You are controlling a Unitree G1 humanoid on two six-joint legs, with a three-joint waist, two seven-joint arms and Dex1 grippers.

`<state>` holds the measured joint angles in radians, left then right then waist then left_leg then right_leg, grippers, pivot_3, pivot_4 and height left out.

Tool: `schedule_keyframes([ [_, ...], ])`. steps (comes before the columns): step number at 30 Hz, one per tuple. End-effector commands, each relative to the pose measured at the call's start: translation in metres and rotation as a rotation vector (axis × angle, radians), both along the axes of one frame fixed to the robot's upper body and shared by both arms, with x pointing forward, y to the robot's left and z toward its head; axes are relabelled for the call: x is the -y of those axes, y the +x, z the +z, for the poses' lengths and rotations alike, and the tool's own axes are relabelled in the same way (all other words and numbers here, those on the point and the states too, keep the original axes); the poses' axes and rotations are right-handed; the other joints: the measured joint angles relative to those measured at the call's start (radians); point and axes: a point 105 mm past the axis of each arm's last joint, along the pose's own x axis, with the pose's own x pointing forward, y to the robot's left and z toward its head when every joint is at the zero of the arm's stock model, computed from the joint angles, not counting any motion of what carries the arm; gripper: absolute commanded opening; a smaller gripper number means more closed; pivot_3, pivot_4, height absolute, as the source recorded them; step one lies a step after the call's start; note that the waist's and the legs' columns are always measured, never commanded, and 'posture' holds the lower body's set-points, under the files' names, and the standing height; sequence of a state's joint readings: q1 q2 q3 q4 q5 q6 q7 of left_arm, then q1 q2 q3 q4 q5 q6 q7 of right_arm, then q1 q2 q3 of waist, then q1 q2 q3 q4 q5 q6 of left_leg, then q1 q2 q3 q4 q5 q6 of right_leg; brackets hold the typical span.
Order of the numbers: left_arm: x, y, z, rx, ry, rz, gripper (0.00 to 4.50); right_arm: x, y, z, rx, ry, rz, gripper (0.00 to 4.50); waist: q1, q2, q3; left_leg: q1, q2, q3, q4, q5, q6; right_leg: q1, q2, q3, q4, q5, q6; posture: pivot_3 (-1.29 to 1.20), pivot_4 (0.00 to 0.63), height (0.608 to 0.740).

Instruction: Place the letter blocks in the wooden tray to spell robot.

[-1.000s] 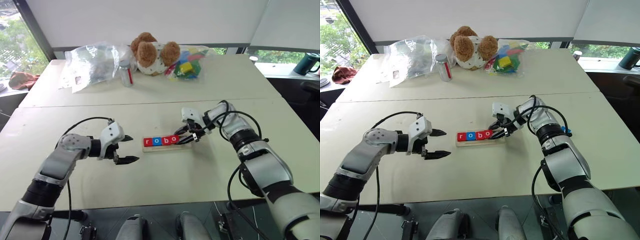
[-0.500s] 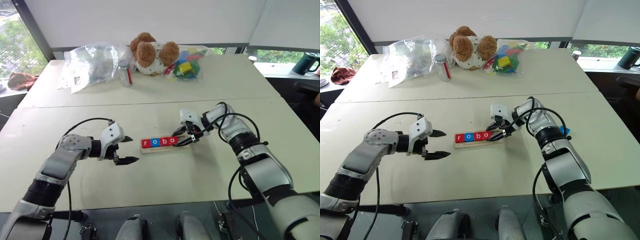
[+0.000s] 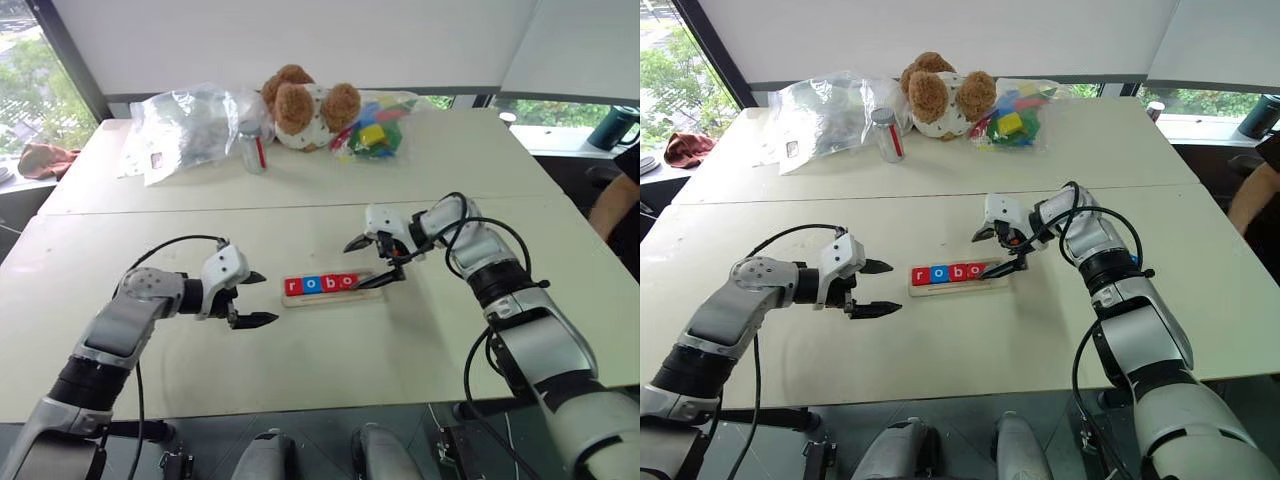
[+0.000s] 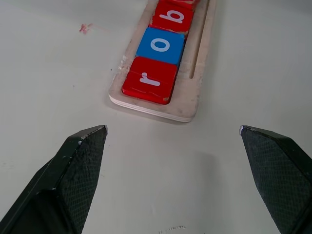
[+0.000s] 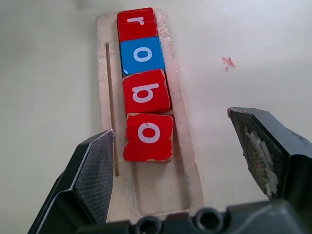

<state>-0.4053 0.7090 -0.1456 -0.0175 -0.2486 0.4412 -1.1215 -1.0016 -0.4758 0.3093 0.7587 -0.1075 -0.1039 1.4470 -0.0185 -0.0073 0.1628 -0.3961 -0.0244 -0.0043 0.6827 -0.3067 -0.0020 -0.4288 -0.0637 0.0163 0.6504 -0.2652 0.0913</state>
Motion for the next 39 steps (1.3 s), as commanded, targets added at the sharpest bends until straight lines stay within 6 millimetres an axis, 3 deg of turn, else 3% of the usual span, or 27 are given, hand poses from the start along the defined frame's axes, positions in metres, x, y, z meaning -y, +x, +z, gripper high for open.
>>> schedule_keyframes([
  [1, 0.004, 0.003, 0.010, 0.046, -0.004, -0.026, 4.50, -0.003, -0.004, 0.002, 0.034, -0.005, 0.036, 4.06, 0.000, 0.000, 0.000, 0.000, 0.000, 0.000, 0.000, 0.000, 0.000, 0.000, 0.000, 0.000, 0.000, 0.000, 0.000, 0.00, 0.150, 0.740],
  [8, 0.004, 0.002, 0.010, 0.045, -0.004, -0.024, 4.50, -0.003, 0.001, -0.005, 0.075, -0.037, 0.022, 4.06, 0.000, 0.000, 0.000, 0.000, 0.000, 0.000, 0.000, 0.000, 0.000, 0.000, 0.000, 0.000, 0.000, 0.000, 0.000, 0.00, 0.150, 0.740],
  [13, 0.003, 0.002, 0.008, 0.041, -0.001, -0.020, 4.50, -0.005, 0.009, 0.001, 0.128, -0.038, 0.018, 4.06, -0.001, 0.000, 0.000, 0.000, 0.000, 0.000, 0.000, 0.000, 0.000, 0.000, 0.000, 0.000, 0.000, 0.000, 0.000, 0.00, 0.150, 0.740],
  [28, 0.005, 0.002, 0.008, 0.042, -0.005, -0.024, 4.50, -0.004, 0.005, 0.015, 0.112, 0.010, 0.021, 4.06, 0.000, 0.000, 0.000, 0.000, 0.000, 0.000, 0.000, 0.000, 0.000, 0.000, 0.000, 0.000, 0.000, 0.000, 0.000, 0.00, 0.150, 0.740],
  [34, 0.008, -0.002, 0.020, 0.057, -0.056, -0.024, 4.50, 0.038, 0.011, 0.049, 0.086, 0.236, -0.311, 4.06, 0.011, 0.000, 0.000, -0.001, 0.000, -0.001, 0.000, 0.000, 0.000, 0.000, -0.001, 0.000, 0.000, 0.000, 0.000, 0.00, 0.150, 0.740],
  [38, 0.019, -0.009, 0.035, 0.072, -0.102, -0.072, 4.50, 0.085, 0.010, 0.051, 0.154, 0.270, -0.579, 4.06, 0.011, 0.000, 0.000, -0.002, 0.000, -0.002, 0.000, 0.000, 0.001, 0.000, -0.001, 0.000, -0.002, 0.000, 0.000, 0.00, 0.150, 0.740],
  [39, 0.024, -0.010, 0.041, 0.080, -0.113, -0.093, 4.50, 0.106, 0.014, 0.053, 0.195, 0.287, -0.718, 4.06, 0.008, 0.000, 0.000, -0.003, 0.000, -0.002, 0.000, 0.000, 0.001, 0.000, -0.001, 0.000, -0.002, 0.000, 0.000, 0.00, 0.150, 0.740],
])
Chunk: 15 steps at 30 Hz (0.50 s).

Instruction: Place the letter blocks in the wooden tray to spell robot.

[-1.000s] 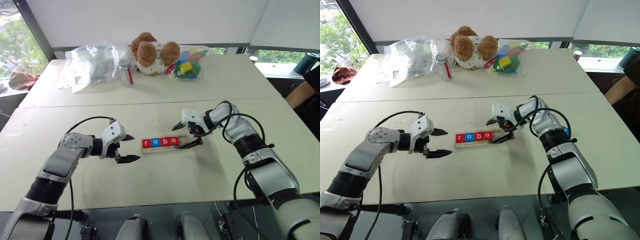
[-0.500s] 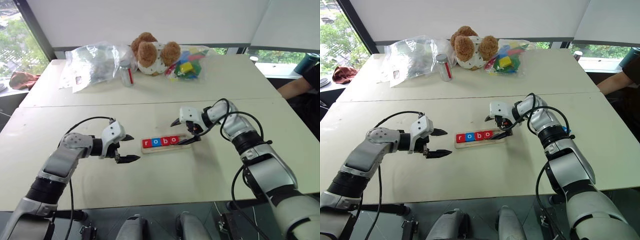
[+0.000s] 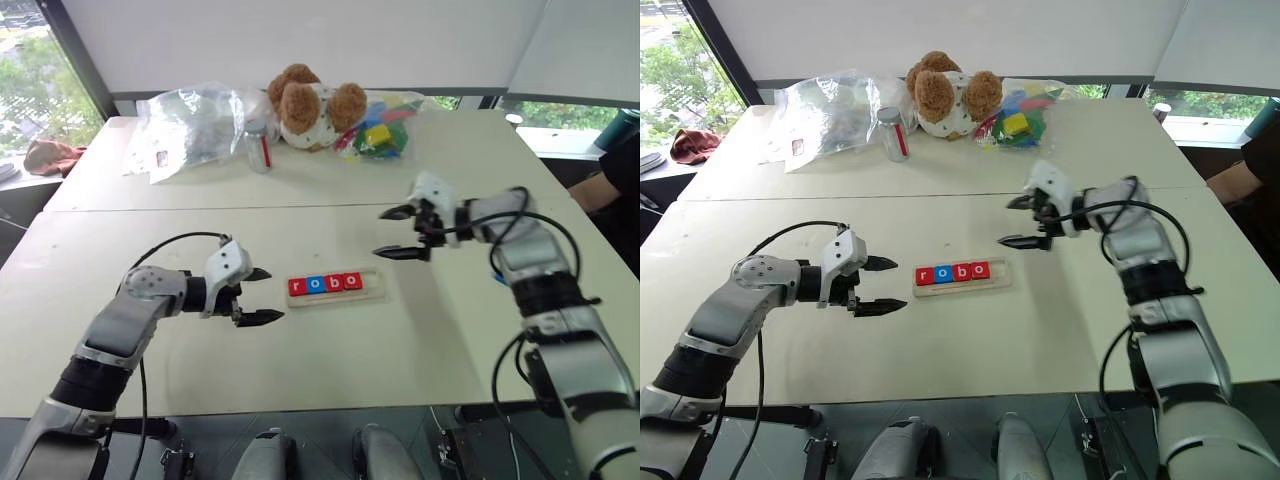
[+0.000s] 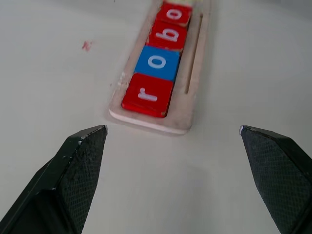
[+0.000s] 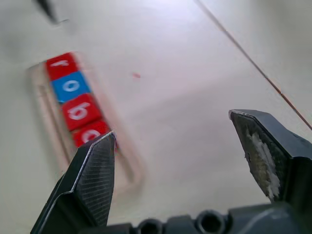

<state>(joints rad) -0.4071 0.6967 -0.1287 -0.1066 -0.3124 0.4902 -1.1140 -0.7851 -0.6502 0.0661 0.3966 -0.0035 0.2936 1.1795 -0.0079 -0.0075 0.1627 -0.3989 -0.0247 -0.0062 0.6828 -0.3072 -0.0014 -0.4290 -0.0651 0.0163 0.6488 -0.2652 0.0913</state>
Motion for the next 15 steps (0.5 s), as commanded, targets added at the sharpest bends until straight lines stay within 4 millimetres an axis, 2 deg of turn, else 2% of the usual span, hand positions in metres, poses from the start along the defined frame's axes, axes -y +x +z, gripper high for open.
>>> schedule_keyframes([
  [1, 0.012, -0.005, 0.028, 0.066, -0.051, -0.066, 4.50, 0.046, 0.007, 0.022, 0.128, 0.056, -0.330, 4.06, -0.004, 0.000, 0.000, 0.000, 0.000, 0.000, 0.000, 0.000, 0.000, 0.000, 0.000, 0.000, 0.000, 0.000, 0.000, 0.00, 0.150, 0.740],
  [3, 0.025, -0.009, 0.039, 0.088, -0.066, -0.131, 4.50, 0.094, 0.003, 0.033, 0.221, 0.146, -0.748, 4.06, -0.004, 0.000, 0.000, 0.000, 0.000, 0.001, 0.000, 0.000, 0.000, -0.001, 0.000, 0.000, 0.001, 0.000, 0.000, 0.00, 0.150, 0.740],
  [5, 0.034, -0.012, 0.044, 0.096, -0.075, -0.171, 4.50, 0.119, -0.010, 0.035, 0.263, 0.212, -1.016, 4.06, -0.002, 0.001, 0.000, -0.001, 0.000, 0.000, 0.000, 0.001, -0.001, -0.002, 0.000, 0.000, 0.002, 0.000, 0.000, 0.00, 0.150, 0.740],
  [6, 0.040, -0.014, 0.046, 0.100, -0.083, -0.195, 4.50, 0.123, -0.020, 0.033, 0.288, 0.249, -1.138, 4.06, -0.003, 0.001, -0.001, -0.001, 0.000, 0.000, 0.000, 0.001, -0.002, -0.003, 0.001, 0.001, 0.003, 0.000, 0.000, 0.00, 0.150, 0.740],
  [8, 0.053, -0.014, 0.047, 0.104, -0.101, -0.239, 4.50, 0.121, -0.043, 0.014, 0.286, 0.293, -1.328, 4.06, -0.005, 0.001, -0.002, -0.001, 0.000, 0.000, 0.000, 0.002, -0.003, -0.003, 0.001, 0.001, 0.003, 0.000, 0.000, 0.00, 0.150, 0.740],
  [10, 0.060, -0.012, 0.046, 0.101, -0.109, -0.258, 4.50, 0.114, -0.059, -0.005, 0.249, 0.309, -1.422, 4.06, -0.004, 0.002, -0.002, -0.001, 0.001, 0.000, -0.001, 0.002, -0.004, -0.004, 0.003, 0.002, 0.005, 0.000, 0.000, 0.00, 0.150, 0.740],
  [15, 0.062, -0.006, 0.037, 0.091, -0.094, -0.262, 4.50, 0.099, -0.071, -0.034, 0.153, 0.343, -1.518, 4.06, -0.009, 0.002, -0.002, 0.000, -0.001, 0.004, 0.000, 0.001, 0.000, -0.004, 0.003, 0.005, 0.007, 0.000, 0.000, 0.00, 0.150, 0.740],
])
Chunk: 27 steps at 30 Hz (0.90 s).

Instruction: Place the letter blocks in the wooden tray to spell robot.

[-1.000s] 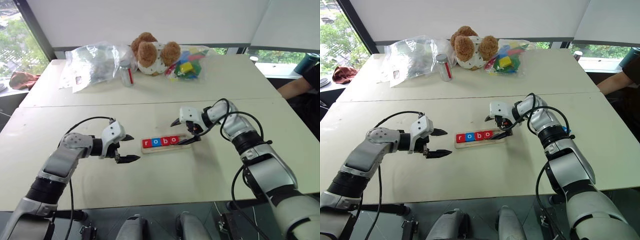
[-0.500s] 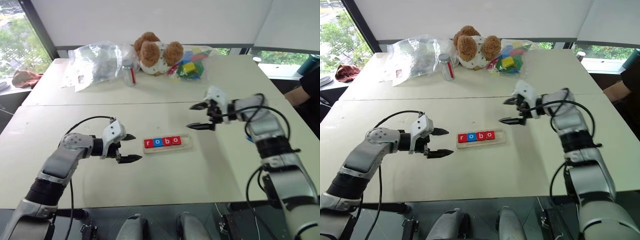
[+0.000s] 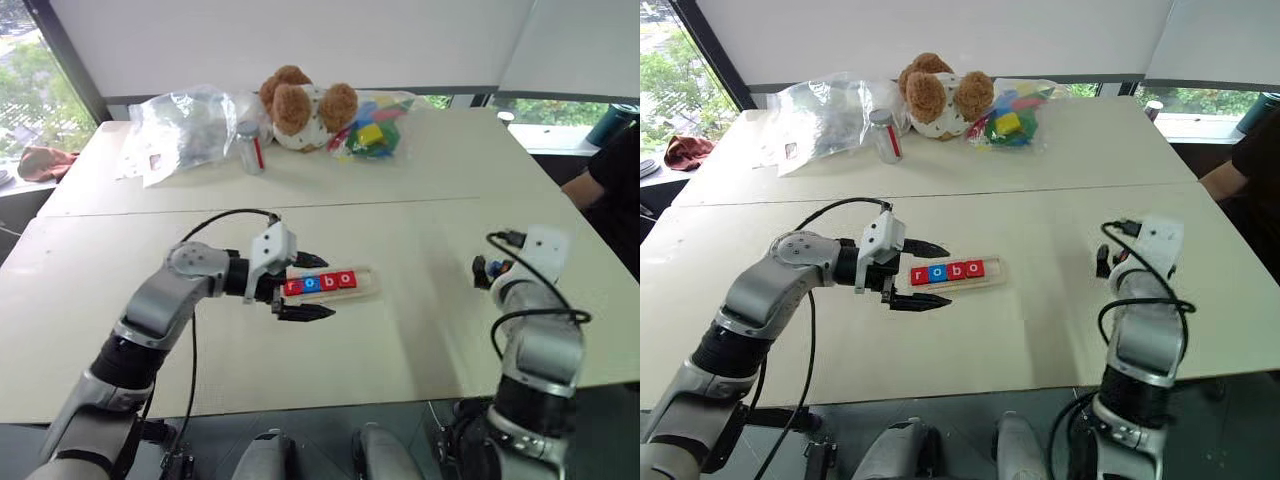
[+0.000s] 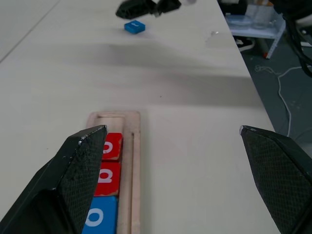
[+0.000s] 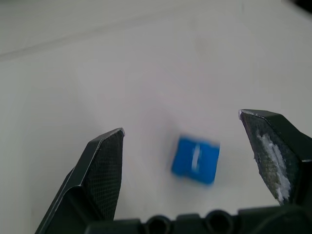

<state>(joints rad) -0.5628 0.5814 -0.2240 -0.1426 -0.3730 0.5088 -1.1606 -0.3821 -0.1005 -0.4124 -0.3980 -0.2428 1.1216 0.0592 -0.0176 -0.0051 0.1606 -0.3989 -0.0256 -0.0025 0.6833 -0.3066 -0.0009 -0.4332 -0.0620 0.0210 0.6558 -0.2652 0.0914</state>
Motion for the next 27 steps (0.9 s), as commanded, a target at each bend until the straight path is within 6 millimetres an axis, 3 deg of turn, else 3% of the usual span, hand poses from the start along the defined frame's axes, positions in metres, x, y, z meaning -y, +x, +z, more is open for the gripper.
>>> schedule_keyframes([
  [1, 0.001, 0.002, 0.003, 0.038, 0.009, -0.013, 4.50, 0.005, -0.008, 0.010, 0.053, -0.011, -0.093, 4.06, 0.001, 0.000, 0.000, 0.001, 0.000, 0.000, 0.000, -0.001, 0.002, 0.001, 0.000, 0.000, 0.001, 0.000, 0.000, 0.00, 0.150, 0.740],
  [11, -0.004, 0.002, 0.000, 0.040, 0.005, 0.036, 4.50, 0.009, 0.002, -0.031, -0.025, 0.053, -0.131, 4.06, -0.001, 0.000, 0.000, 0.006, 0.000, -0.001, -0.001, -0.001, 0.003, 0.005, 0.002, -0.001, 0.001, 0.000, 0.000, 0.00, 0.150, 0.740],
  [18, -0.011, 0.001, -0.003, 0.034, 0.011, 0.073, 4.50, 0.010, 0.024, -0.046, -0.035, 0.073, -0.090, 4.06, -0.004, -0.002, -0.001, 0.010, 0.001, -0.001, 0.000, -0.002, 0.003, 0.010, 0.001, -0.001, 0.000, 0.000, 0.000, 0.00, 0.150, 0.740],
  [21, -0.014, 0.003, -0.002, 0.037, 0.014, 0.087, 4.50, 0.019, 0.027, -0.048, -0.033, 0.066, -0.121, 3.26, -0.004, -0.002, -0.001, 0.010, 0.001, -0.001, 0.000, -0.002, 0.003, 0.010, 0.001, -0.001, 0.000, 0.000, 0.000, 0.00, 0.150, 0.740],
  [25, -0.018, 0.004, -0.001, 0.043, 0.021, 0.100, 4.50, 0.022, 0.027, -0.050, -0.031, 0.070, -0.135, 1.21, 0.002, -0.003, -0.002, 0.010, 0.001, -0.002, 0.000, -0.002, 0.003, 0.010, 0.001, -0.001, 0.000, 0.000, 0.000, 0.00, 0.150, 0.740],
  [27, -0.019, 0.005, 0.000, 0.046, 0.022, 0.104, 4.50, 0.018, 0.027, -0.051, -0.032, 0.076, -0.123, 1.21, 0.002, -0.003, -0.002, 0.010, 0.001, -0.002, 0.000, -0.002, 0.003, 0.010, 0.001, -0.001, -0.001, 0.000, 0.000, 0.00, 0.150, 0.740],
])
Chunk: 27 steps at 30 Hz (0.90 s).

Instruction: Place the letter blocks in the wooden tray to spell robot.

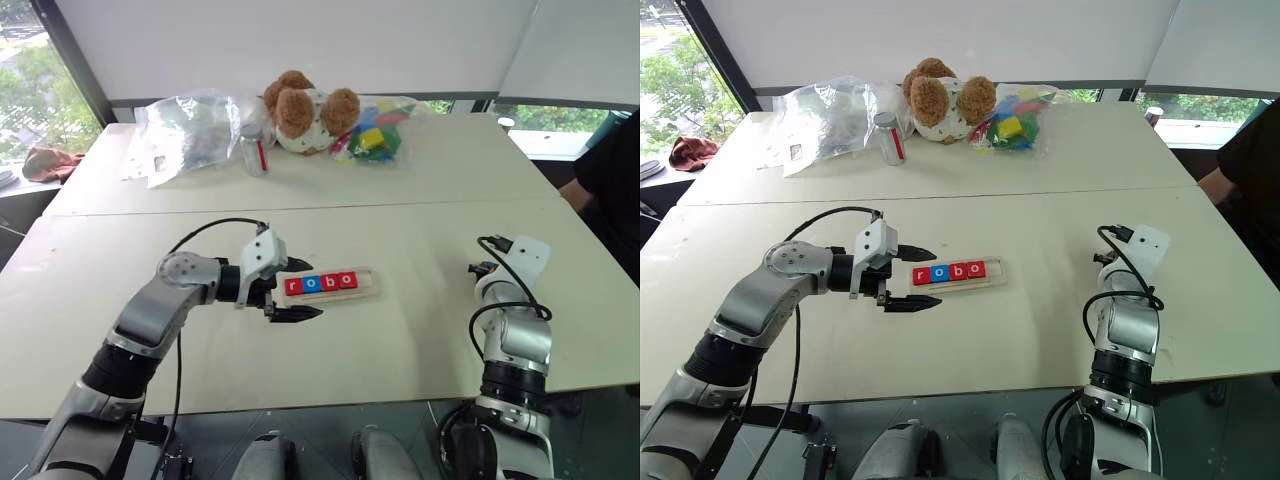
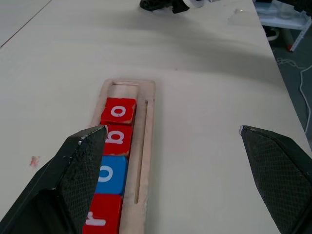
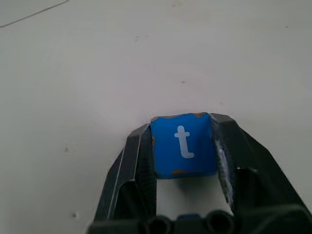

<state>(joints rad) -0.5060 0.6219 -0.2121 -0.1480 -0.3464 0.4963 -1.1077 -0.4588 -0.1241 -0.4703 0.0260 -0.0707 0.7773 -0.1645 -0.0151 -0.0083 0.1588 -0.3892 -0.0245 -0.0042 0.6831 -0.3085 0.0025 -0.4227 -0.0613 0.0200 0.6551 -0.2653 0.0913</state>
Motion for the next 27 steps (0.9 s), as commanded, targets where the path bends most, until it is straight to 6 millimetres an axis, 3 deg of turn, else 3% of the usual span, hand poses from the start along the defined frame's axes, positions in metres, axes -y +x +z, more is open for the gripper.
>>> schedule_keyframes([
  [1, -0.003, 0.002, 0.014, 0.049, -0.020, 0.008, 4.50, -0.001, -0.006, -0.015, -0.055, 0.015, -0.002, 1.21, 0.000, 0.000, 0.000, 0.000, 0.000, 0.000, 0.000, 0.000, 0.000, 0.000, 0.000, 0.000, 0.000, 0.000, 0.000, 0.00, 0.150, 0.740],
  [3, -0.006, 0.004, 0.019, 0.056, -0.031, 0.017, 4.50, -0.016, 0.001, -0.004, -0.015, -0.008, 0.091, 1.21, 0.000, 0.000, 0.000, 0.000, 0.000, 0.000, 0.000, 0.000, 0.000, 0.000, 0.000, 0.000, 0.000, 0.000, 0.000, 0.00, 0.150, 0.740],
  [5, -0.011, 0.007, 0.024, 0.062, -0.032, 0.028, 4.50, -0.047, 0.008, 0.011, 0.020, -0.031, 0.262, 1.21, -0.003, 0.000, 0.000, 0.000, 0.000, 0.000, -0.001, 0.000, 0.000, -0.001, 0.000, 0.000, 0.000, 0.000, 0.000, 0.00, 0.150, 0.740],
  [9, -0.024, 0.014, 0.025, 0.091, 0.005, 0.063, 4.50, -0.103, -0.007, 0.023, 0.015, -0.018, 0.513, 1.21, -0.026, 0.001, 0.001, -0.001, 0.002, 0.000, -0.002, 0.000, 0.000, -0.003, 0.003, 0.001, 0.000, 0.000, 0.000, 0.00, 0.150, 0.740],
  [12, -0.028, 0.017, 0.024, 0.091, 0.017, 0.075, 4.50, -0.119, -0.016, 0.016, -0.017, 0.011, 0.537, 1.21, -0.026, 0.001, 0.001, -0.001, 0.003, -0.001, -0.003, 0.000, 0.000, -0.004, 0.004, 0.000, 0.000, 0.000, 0.000, 0.00, 0.150, 0.740],
  [17, -0.028, 0.015, 0.021, 0.075, 0.012, 0.079, 4.50, -0.126, -0.017, 0.003, -0.085, 0.082, 0.509, 1.21, -0.017, 0.001, 0.001, -0.002, 0.001, -0.001, -0.001, 0.000, 0.000, -0.003, 0.001, 0.000, -0.001, 0.000, 0.000, 0.00, 0.150, 0.740],
  [23, -0.031, 0.015, 0.019, 0.063, 0.017, 0.089, 4.50, -0.132, -0.019, 0.006, -0.094, 0.041, 0.554, 4.29, -0.020, 0.001, 0.001, -0.002, 0.001, -0.001, -0.002, 0.000, 0.000, -0.004, 0.001, -0.001, -0.001, 0.000, 0.000, 0.00, 0.150, 0.740],
  [27, -0.039, 0.016, 0.022, 0.049, 0.015, 0.107, 4.50, -0.131, -0.009, 0.057, 0.042, -0.127, 0.682, 4.46, -0.020, 0.001, 0.001, -0.003, 0.000, -0.001, -0.002, 0.000, 0.000, -0.004, 0.000, -0.001, -0.001, 0.000, 0.000, 0.00, 0.150, 0.740],
])
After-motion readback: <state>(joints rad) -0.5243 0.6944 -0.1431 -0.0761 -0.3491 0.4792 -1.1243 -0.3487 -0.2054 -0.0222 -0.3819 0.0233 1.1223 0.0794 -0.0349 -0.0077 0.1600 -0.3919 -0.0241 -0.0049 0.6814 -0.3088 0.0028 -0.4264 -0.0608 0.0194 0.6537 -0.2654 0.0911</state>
